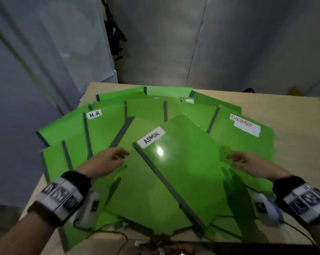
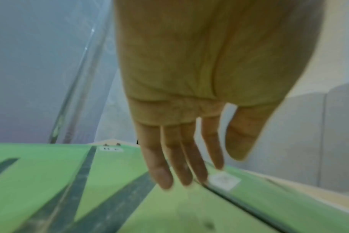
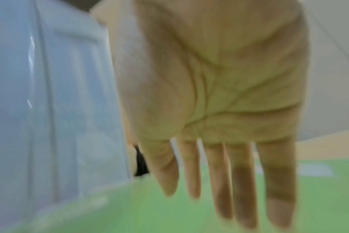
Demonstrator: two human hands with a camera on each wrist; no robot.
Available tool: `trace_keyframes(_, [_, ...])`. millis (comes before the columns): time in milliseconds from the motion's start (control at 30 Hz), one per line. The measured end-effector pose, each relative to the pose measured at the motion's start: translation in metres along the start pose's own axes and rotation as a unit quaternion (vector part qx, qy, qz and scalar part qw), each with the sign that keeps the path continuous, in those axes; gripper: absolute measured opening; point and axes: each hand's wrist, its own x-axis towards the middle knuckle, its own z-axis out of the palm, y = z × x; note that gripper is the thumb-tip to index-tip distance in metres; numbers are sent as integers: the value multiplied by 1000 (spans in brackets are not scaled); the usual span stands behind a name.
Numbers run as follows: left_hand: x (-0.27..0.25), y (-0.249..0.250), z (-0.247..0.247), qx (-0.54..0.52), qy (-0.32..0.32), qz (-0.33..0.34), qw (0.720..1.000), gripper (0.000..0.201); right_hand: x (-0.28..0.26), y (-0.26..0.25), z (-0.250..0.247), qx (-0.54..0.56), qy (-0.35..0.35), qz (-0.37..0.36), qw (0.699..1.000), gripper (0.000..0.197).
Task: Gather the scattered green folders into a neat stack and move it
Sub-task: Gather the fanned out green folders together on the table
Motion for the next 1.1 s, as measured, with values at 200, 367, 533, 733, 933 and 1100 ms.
trace_keyframes(200, [48,-6,16,57,106,-121,985,66,41,-19,17,4,50,44,998,77])
trace_keyframes(367, [53,-14,14,-29,112,-164,980,58,46,-21,31,-10,90,79,993,82])
trace_keyframes(533, [46,0,35,-260,137,-139,946,53,33,-40,56,51,73,62,994,82])
trace_keyframes(733, [45,1,43,-315,119,-155,929,69,17,-75,88,77,32,-18,996,76])
trace_keyframes(933, [39,-14,30,-407,130,-92,899,44,37,-20,41,155,195,67,966,44])
trace_keyframes(1100, [34,-20,12,-493,130,-70,857,46,51,43,22,71,158,239,955,76])
